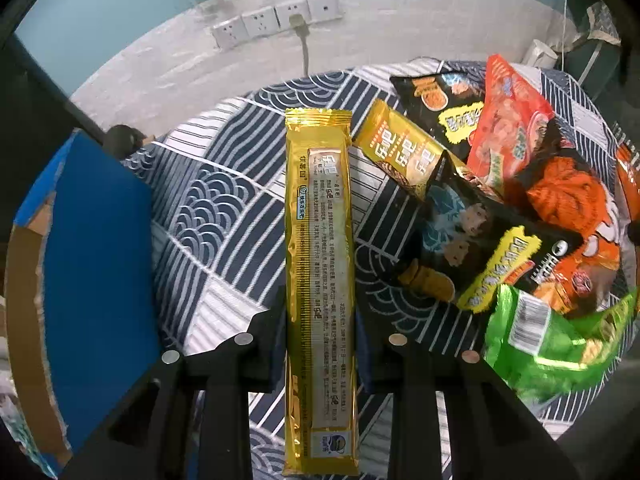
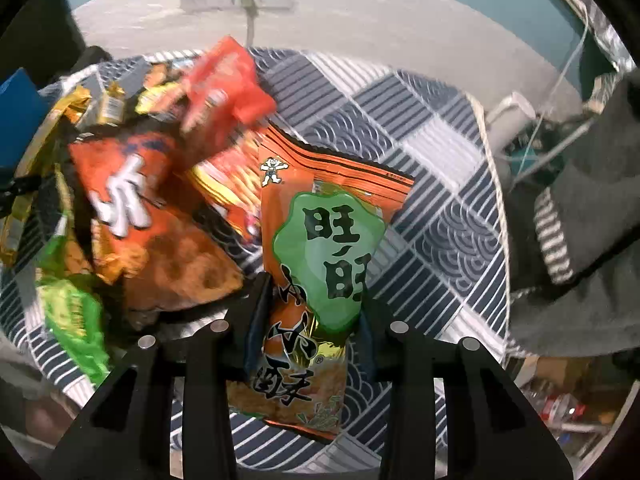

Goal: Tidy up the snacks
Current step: 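Close left gripper on the gold bar while right gripper closes on the orange-green packet, then lift the gold bar and orange-green packet and carry both over the cardboard box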

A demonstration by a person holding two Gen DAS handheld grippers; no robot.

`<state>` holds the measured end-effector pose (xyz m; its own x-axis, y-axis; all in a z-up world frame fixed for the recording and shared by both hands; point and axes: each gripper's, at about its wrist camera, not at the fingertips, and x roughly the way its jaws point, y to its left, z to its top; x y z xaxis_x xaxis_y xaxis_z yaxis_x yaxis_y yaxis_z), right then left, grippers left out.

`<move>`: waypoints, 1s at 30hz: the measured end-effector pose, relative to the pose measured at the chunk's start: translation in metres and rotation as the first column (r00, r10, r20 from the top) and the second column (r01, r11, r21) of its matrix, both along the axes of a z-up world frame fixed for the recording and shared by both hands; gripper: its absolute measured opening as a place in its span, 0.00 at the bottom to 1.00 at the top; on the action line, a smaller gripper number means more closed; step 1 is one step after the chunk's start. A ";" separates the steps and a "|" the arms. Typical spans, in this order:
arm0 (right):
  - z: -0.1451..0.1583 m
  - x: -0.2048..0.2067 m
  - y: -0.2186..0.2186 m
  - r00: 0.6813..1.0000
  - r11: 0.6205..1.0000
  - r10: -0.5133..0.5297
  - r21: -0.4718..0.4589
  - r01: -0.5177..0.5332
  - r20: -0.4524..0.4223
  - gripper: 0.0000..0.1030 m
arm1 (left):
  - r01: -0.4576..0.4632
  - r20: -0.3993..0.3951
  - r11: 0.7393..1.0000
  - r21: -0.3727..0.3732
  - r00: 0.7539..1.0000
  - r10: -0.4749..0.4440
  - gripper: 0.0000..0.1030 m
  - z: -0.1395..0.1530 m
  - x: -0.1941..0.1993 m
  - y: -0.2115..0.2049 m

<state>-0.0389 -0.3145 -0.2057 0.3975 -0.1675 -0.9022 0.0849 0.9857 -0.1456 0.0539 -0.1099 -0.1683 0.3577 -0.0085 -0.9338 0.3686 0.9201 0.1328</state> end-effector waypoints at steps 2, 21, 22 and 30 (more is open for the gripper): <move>0.012 0.000 0.008 0.999 1.000 0.027 0.000 -0.027 0.020 0.36 | 0.003 0.021 1.000 -0.003 1.000 -0.003 0.28 0.006 -0.006 0.005; 0.088 -0.003 0.087 0.960 0.972 0.233 0.000 -0.236 0.157 0.36 | -0.026 0.179 0.998 -0.058 0.983 0.036 0.28 0.090 -0.035 0.043; 0.090 -0.001 0.091 0.958 0.970 0.241 0.003 -0.244 0.159 0.36 | -0.028 0.188 0.998 -0.060 0.981 0.038 0.28 0.094 -0.036 0.046; 0.111 0.021 0.146 0.925 0.937 0.342 0.012 -0.349 0.167 0.36 | -0.060 0.234 0.997 -0.050 0.970 0.070 0.28 0.110 -0.044 0.075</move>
<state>-0.0181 -0.1686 -0.0952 0.5635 0.0412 -0.8251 -0.2431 0.9628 -0.1180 0.0103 -0.0352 -0.0582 0.5688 -0.0154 -0.8223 0.2709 0.9475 0.1696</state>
